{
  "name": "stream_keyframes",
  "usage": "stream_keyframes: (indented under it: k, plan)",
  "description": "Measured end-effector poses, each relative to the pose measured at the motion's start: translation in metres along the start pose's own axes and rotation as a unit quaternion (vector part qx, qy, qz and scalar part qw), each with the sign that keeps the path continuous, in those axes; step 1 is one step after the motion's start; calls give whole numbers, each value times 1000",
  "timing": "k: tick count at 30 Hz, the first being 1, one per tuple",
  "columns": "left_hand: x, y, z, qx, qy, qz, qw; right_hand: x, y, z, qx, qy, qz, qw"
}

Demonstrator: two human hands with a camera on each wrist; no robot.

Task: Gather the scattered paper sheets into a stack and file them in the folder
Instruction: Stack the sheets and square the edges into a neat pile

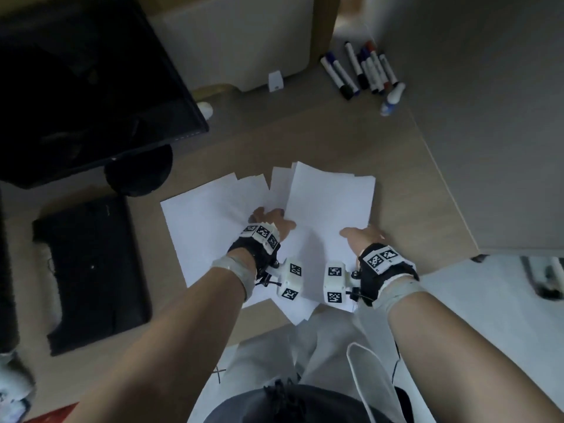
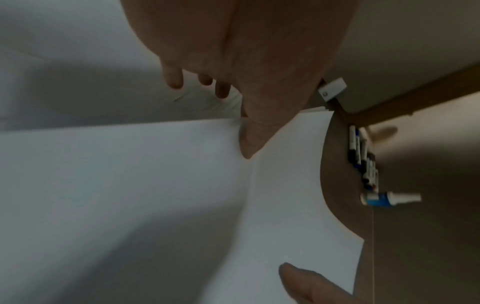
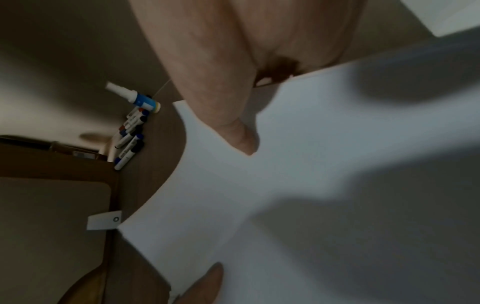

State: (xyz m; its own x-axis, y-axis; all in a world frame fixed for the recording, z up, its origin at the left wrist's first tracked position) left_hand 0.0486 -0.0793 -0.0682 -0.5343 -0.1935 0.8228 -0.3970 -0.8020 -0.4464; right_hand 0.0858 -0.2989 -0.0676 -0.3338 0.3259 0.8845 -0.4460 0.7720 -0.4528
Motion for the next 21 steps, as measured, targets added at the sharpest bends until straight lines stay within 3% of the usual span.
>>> stream_keyframes:
  k: [1,5,8,10,16,21]
  plan:
    - [-3,-2,-5,-45,-3,26,999,2,0,7,-1,14,18,1000]
    - [-10,-1,-9,-25,41,27,998,2,13,17,-73,-3,35,997]
    - [-20,-4,-23,-16,49,-15,999,4,20,16,-142,-15,7,990]
    - [-35,-6,-39,5,49,0,999,3,22,12,-164,-29,-20,986]
    - [-18,-16,-42,72,50,8,996,9,30,5,-148,-27,-14,988]
    - [-5,-16,-36,174,51,19,983,15,21,-4,-65,-30,19,997]
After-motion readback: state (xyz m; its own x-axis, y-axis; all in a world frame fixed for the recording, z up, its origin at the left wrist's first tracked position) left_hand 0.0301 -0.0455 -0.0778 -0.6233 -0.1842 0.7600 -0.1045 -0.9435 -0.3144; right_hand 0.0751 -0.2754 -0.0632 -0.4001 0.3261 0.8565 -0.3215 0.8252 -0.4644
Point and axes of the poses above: each hand's wrist, its own x-axis away from the middle knuckle, its own y-axis out of the palm, z = x × y, the point moved 5 cm from there along -x, towards the middle knuckle, and after that the axes turned 9 degrees about y, right-handed, at the moved point
